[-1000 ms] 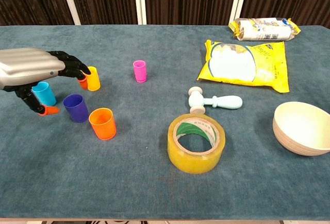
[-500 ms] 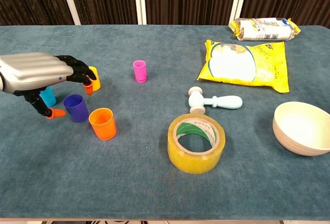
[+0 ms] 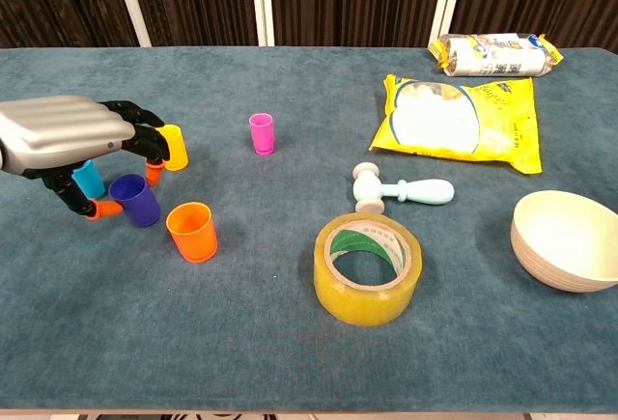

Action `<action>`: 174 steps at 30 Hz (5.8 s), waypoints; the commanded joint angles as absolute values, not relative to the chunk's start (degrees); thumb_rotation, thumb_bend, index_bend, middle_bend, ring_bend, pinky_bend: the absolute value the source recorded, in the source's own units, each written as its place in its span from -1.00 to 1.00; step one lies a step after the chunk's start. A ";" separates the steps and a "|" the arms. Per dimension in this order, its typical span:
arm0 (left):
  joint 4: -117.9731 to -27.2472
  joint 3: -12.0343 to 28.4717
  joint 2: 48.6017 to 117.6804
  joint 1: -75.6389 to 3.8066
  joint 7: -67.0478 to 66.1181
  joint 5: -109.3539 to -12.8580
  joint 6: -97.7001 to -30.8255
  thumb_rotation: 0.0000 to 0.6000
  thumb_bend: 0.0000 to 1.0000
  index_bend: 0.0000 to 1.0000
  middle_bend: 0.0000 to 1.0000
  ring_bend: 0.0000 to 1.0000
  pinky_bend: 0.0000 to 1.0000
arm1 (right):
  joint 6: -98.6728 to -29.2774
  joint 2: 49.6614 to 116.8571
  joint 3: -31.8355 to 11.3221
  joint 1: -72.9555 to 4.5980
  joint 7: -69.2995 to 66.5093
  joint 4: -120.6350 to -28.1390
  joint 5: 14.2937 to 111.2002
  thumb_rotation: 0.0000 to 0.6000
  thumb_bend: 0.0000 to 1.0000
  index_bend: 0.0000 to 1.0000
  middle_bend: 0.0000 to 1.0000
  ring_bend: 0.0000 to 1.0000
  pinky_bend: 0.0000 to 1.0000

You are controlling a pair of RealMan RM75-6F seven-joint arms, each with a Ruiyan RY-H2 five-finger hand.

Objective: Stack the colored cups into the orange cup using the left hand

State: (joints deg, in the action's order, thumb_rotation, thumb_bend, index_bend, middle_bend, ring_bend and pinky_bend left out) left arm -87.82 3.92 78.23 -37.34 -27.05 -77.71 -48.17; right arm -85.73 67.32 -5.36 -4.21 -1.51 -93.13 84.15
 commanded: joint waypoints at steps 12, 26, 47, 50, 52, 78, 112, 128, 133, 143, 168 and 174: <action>-100.42 6.68 72.47 -39.77 -28.65 -80.66 -50.62 1.00 -0.37 -0.12 -0.57 -1.00 -0.93 | -85.31 67.49 -5.32 -4.29 -1.09 -93.15 83.83 1.00 -0.35 -0.82 -0.91 -0.81 -0.99; -107.63 6.19 69.77 -41.40 -31.87 -77.13 -48.41 1.00 -0.37 -0.12 -0.57 -1.00 -0.93 | -85.75 67.25 -5.69 -4.15 -1.62 -93.21 83.60 1.00 -0.35 -0.82 -0.91 -0.81 -1.00; -106.56 4.07 70.28 -42.49 -33.99 -72.86 -47.08 1.00 -0.55 -0.38 -0.58 -1.00 -0.93 | -85.62 67.55 -5.98 -4.10 -1.36 -93.23 82.80 1.00 -0.35 -0.82 -0.91 -0.81 -1.00; -106.00 4.13 70.70 -43.06 -33.69 -72.32 -46.52 1.00 -0.60 -0.44 -0.60 -1.00 -0.93 | -85.64 67.60 -6.06 -4.07 -1.35 -93.27 82.62 1.00 -0.35 -0.81 -0.91 -0.81 -0.99; -105.66 4.20 70.94 -43.32 -33.54 -72.06 -46.39 1.00 -0.61 -0.46 -0.60 -1.00 -0.93 | -85.66 67.63 -6.11 -4.06 -1.33 -93.28 82.55 1.00 -0.35 -0.81 -0.91 -0.81 -0.99; -93.46 8.70 67.66 -41.47 -26.32 -66.46 -52.99 1.00 -0.70 -0.71 -0.62 -1.00 -0.93 | -85.21 68.14 -5.95 -4.08 -0.28 -93.59 82.17 1.00 -0.35 -0.81 -0.91 -0.81 -1.00; -76.49 7.79 82.09 -52.12 -31.05 -52.95 -41.09 1.00 -0.53 -0.41 -0.58 -1.00 -0.92 | -85.17 68.08 -6.62 -3.94 -0.57 -93.14 80.93 1.00 -0.35 -0.81 -0.91 -0.81 -0.99; -75.08 6.47 84.11 -53.48 -32.74 -51.21 -41.37 1.00 -0.50 -0.24 -0.54 -1.00 -0.92 | -84.82 68.19 -6.54 -4.04 -0.64 -92.95 80.93 1.00 -0.35 -0.81 -0.91 -0.81 -0.99; -74.80 6.22 84.11 -53.53 -32.94 -50.88 -41.72 1.00 -0.50 -0.24 -0.54 -1.00 -0.92 | -84.79 68.25 -6.55 -4.05 -0.63 -92.92 80.90 1.00 -0.35 -0.81 -0.91 -0.81 -0.99; -74.11 5.50 84.56 -53.88 -33.59 -50.50 -42.02 1.00 -0.48 -0.20 -0.52 -1.00 -0.92 | -84.72 68.40 -6.49 -4.06 -0.45 -92.85 80.91 1.00 -0.35 -0.81 -0.91 -0.81 -0.99; -76.97 6.13 83.31 -54.54 -33.44 -49.83 -44.26 1.00 -0.37 -0.11 -0.49 -1.00 -0.90 | -84.77 68.38 -6.53 -3.98 -0.73 -92.98 80.88 1.00 -0.35 -0.80 -0.91 -0.81 -0.99; -83.72 7.56 79.84 -53.98 -31.10 -54.06 -47.23 1.00 -0.37 -0.11 -0.49 -1.00 -0.88 | -84.70 68.44 -6.50 -4.02 -0.79 -93.03 80.95 1.00 -0.35 -0.80 -0.91 -0.81 -0.99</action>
State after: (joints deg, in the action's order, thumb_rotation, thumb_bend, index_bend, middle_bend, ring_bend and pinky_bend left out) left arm -81.31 7.02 81.32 -54.32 -32.15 -52.14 -45.99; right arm -84.70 68.44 -6.50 -4.02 -0.79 -93.03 80.95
